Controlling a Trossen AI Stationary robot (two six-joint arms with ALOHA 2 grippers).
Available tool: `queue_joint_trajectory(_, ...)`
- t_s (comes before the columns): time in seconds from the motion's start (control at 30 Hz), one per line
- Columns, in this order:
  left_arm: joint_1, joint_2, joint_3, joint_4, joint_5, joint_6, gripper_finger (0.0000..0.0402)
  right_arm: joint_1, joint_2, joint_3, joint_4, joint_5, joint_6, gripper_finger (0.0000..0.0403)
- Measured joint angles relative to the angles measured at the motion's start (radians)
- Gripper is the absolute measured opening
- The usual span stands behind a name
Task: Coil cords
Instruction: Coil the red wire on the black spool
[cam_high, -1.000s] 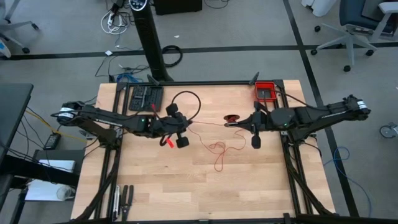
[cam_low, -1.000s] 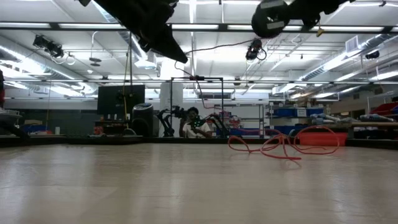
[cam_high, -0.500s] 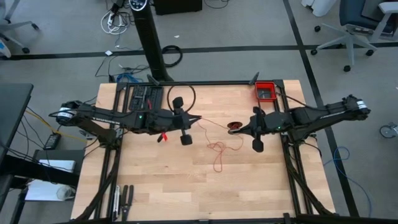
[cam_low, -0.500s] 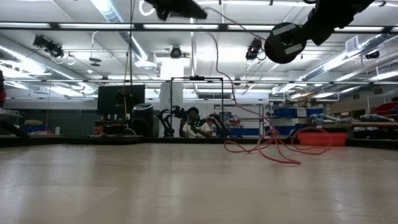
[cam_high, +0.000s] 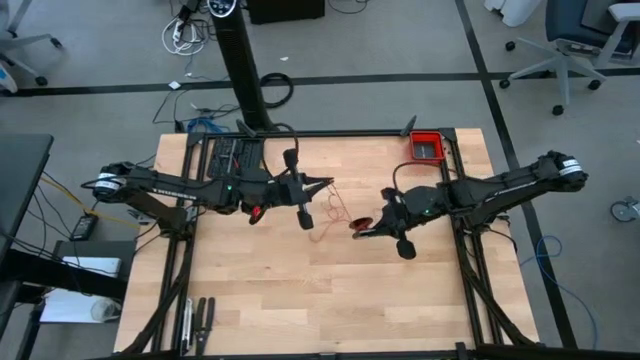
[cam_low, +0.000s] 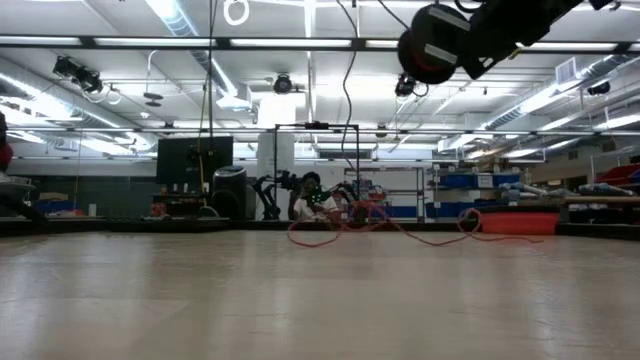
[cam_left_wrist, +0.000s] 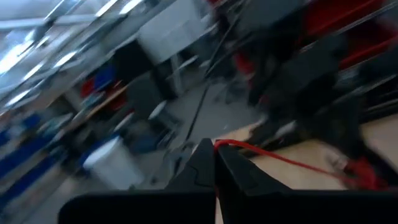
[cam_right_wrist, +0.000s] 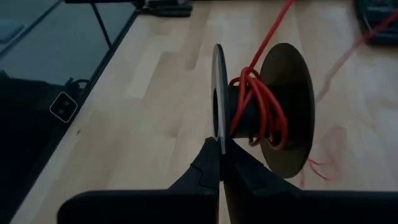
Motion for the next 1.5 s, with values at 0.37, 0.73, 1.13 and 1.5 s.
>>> queue_joint_trajectory(0.37, 0.0, 0.074, 0.002, 0.124, 0.202, 0.057, 0.0001, -0.07, 0.097, -0.002, 0.233, -0.085, -0.105, 0.0001)
queue_joint_trajectory(0.73, 0.002, 0.168, 0.0, 0.306, 0.214, 0.098, 0.0001, -0.114, 0.193, -0.002, 0.397, -0.277, -0.123, 0.0)
queue_joint_trajectory(1.13, 0.022, 0.189, 0.0, 0.203, 0.184, -0.118, 0.0001, -0.121, 0.231, -0.002, 0.558, -0.437, -0.151, 0.0)
queue_joint_trajectory(1.5, 0.018, 0.174, 0.0, 0.111, 0.116, -0.278, 0.0026, -0.121, 0.22, -0.002, 0.611, -0.463, -0.157, 0.0)
